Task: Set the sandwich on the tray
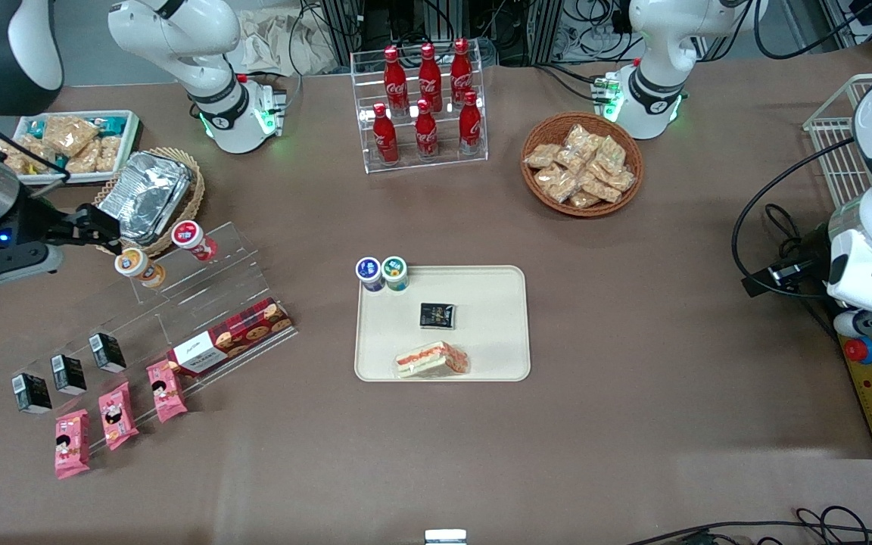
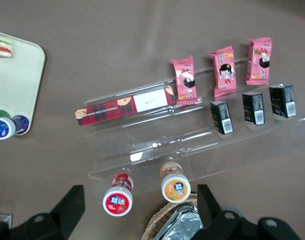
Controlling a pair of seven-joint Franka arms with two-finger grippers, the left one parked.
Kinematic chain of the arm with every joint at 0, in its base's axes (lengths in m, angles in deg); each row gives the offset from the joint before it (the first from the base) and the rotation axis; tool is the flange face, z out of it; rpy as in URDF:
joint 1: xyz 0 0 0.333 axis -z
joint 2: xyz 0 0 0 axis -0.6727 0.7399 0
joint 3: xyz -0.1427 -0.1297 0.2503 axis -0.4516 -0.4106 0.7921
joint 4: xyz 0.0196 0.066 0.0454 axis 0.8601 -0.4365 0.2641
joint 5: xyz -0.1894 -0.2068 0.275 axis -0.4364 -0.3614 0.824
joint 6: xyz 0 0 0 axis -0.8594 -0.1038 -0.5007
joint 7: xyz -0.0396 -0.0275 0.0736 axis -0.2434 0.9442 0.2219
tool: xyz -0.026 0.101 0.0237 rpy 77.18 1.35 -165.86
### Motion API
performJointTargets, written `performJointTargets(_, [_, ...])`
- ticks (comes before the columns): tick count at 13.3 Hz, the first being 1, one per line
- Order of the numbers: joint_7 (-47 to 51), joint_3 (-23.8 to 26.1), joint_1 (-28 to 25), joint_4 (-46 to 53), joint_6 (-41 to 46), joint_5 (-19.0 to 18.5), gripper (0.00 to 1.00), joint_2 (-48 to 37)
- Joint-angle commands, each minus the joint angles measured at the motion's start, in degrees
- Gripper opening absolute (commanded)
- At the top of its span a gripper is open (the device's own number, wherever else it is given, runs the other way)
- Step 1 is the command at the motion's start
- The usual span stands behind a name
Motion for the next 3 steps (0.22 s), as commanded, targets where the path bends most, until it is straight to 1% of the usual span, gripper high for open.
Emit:
performJointTargets(1, [0.52, 1.15, 2.81, -0.71, 1.37, 1.91, 1.0, -1.2])
performJointTargets(2, [0.52, 0.54, 2.9, -0.71, 2.68, 3.58, 1.0, -1.2])
performJointTargets(3, [0.52, -0.42, 2.82, -0.62, 2.95, 4.29, 1.0, -1.2])
